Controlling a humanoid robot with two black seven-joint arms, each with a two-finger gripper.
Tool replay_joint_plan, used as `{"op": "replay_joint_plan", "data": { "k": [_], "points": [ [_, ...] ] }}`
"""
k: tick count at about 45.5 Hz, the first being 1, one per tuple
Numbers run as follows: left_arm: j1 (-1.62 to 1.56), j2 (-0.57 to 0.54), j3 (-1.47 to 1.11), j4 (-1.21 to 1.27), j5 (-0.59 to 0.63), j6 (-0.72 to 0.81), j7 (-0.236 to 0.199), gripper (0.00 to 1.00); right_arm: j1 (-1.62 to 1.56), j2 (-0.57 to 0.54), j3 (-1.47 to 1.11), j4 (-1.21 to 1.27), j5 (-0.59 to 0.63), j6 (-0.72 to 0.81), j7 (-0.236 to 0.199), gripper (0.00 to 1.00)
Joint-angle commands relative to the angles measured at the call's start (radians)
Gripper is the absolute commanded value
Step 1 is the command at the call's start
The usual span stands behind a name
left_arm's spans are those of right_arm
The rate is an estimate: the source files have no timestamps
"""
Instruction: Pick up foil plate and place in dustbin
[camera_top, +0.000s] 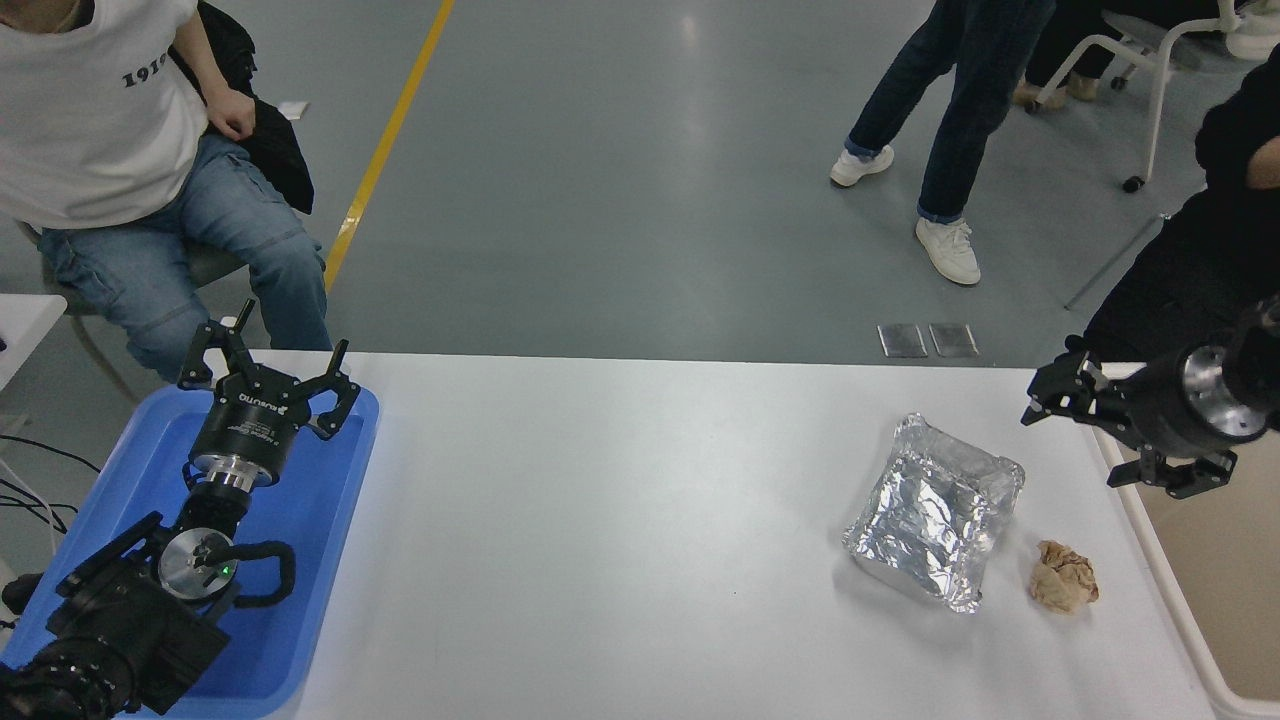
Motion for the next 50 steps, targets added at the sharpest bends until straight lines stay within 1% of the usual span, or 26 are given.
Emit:
{"op": "replay_joint_plan", "data": {
  "k": [1,8,17,27,34,39,42,44,50],
  "points": [
    [0.000,0.000,0.000,0.000,0.000,0.000,0.000,1.00,-0.128,0.024,0.084,-0.060,-0.005,-0.062,0.000,1.00],
    [0.000,0.000,0.000,0.000,0.000,0.000,0.000,1.00,-0.197,0.055,0.127,-0.083,-0.012,-0.108,0.002,0.99],
    [0.000,0.000,0.000,0.000,0.000,0.000,0.000,1.00,-0.262,0.107,0.147,-0.100,-0.016,-0.204,0.002,0.99],
    [0.000,0.000,0.000,0.000,0.000,0.000,0.000,1.00,-0.326,0.161,0.161,-0.149,-0.016,-0.221,0.002,0.99],
    [0.000,0.000,0.000,0.000,0.000,0.000,0.000,1.00,-0.383,0.178,0.192,-0.184,-0.016,-0.224,0.002,0.99],
    [0.000,0.000,0.000,0.000,0.000,0.000,0.000,1.00,-0.415,0.207,0.199,-0.204,-0.016,-0.250,0.002,0.98],
    [0.000,0.000,0.000,0.000,0.000,0.000,0.000,1.00,-0.425,0.213,0.201,-0.207,-0.016,-0.267,0.003,0.96],
    [0.000,0.000,0.000,0.000,0.000,0.000,0.000,1.00,-0.437,0.216,0.213,-0.213,-0.014,-0.278,0.003,0.92],
    [0.000,0.000,0.000,0.000,0.000,0.000,0.000,1.00,-0.457,0.239,0.233,-0.235,-0.016,-0.298,0.005,0.91]
  ]
}}
